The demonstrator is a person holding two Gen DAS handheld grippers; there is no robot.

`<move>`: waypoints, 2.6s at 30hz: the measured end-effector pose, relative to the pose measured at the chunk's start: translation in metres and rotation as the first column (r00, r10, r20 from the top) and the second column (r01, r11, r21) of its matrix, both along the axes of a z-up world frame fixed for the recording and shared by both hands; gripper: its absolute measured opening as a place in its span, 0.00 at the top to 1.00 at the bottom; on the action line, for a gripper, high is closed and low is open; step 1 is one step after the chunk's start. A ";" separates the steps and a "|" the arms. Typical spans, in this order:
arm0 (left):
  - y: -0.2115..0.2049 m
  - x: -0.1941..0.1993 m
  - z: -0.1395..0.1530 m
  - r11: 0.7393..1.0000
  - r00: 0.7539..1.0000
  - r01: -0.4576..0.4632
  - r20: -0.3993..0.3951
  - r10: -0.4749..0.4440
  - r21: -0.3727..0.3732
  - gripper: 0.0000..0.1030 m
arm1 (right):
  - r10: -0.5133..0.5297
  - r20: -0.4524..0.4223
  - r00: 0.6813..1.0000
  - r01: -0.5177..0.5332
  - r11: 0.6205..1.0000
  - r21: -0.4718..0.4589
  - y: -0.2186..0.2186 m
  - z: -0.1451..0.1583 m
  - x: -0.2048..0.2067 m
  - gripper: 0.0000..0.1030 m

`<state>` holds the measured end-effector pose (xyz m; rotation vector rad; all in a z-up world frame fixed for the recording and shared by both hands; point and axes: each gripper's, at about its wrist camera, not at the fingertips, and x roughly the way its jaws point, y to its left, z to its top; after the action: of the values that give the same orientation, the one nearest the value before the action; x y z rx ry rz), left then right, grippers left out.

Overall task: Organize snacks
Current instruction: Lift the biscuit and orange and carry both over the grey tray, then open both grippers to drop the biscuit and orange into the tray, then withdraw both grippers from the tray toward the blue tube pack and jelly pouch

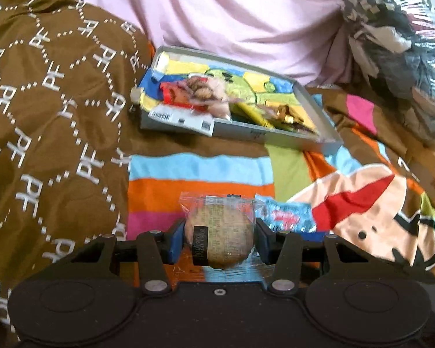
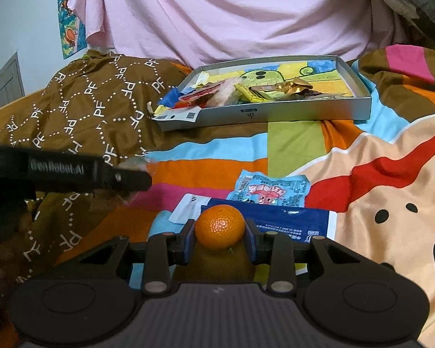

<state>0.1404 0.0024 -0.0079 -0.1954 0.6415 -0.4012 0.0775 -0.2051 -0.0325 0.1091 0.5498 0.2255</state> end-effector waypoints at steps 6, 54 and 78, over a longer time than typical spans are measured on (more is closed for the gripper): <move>-0.008 0.017 0.018 1.000 1.000 -0.018 0.013 0.018 -0.014 0.51 | 0.001 0.030 1.000 -0.001 1.000 -0.008 -0.011 0.011 0.005 0.62; -0.125 0.179 0.065 0.996 0.993 -0.081 0.090 0.078 0.033 0.03 | -0.113 0.213 0.970 0.149 0.976 -0.162 -0.097 0.071 0.147 0.14; -0.041 0.030 0.073 0.984 0.972 -0.179 0.158 0.176 0.003 0.01 | 0.086 0.346 0.934 -0.003 0.973 -0.232 -0.050 0.087 0.003 0.00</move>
<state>0.1703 -0.0384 0.0648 -0.2011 0.4680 -0.2354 0.0810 -0.2553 0.0541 -0.1672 0.2149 0.2188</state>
